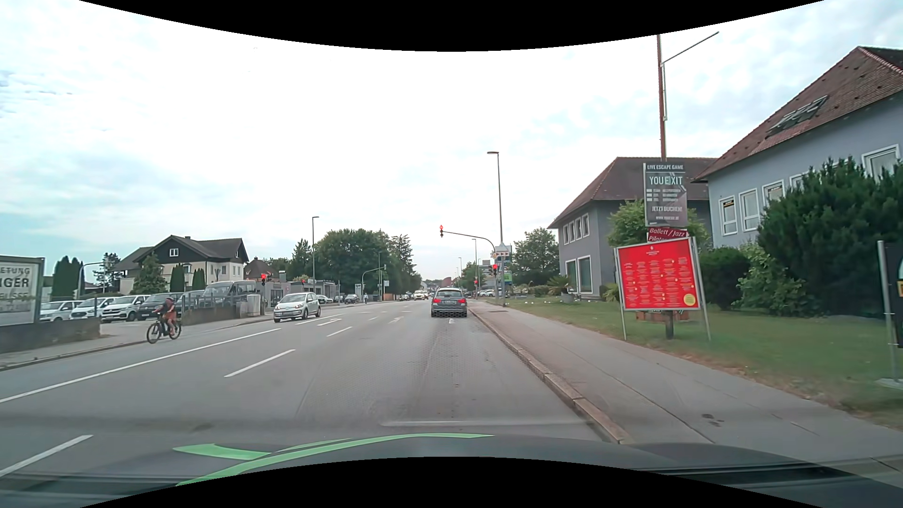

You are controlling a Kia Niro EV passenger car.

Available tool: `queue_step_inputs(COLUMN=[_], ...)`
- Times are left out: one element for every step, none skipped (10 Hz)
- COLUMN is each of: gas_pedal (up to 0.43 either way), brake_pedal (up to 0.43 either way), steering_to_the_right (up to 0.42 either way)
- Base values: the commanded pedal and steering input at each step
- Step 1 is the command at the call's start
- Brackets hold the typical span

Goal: Follow the waypoints while adhering to traffic rules and regulations

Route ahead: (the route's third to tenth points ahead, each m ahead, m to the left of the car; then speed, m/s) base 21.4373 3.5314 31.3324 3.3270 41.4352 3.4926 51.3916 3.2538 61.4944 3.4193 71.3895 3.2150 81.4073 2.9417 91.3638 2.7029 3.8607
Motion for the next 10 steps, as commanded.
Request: queue_step_inputs(gas_pedal=[0.0,0.0,0.0,0.0,0.0,0.0,0.0,0.0,0.0,0.0], brake_pedal=[0.0,0.0,0.0,0.0,0.0,0.0,0.0,0.0,0.0,0.0], steering_to_the_right=[0.0,0.0,0.002,0.001,0.0,0.0,0.0,0.0,0.0,0.0])
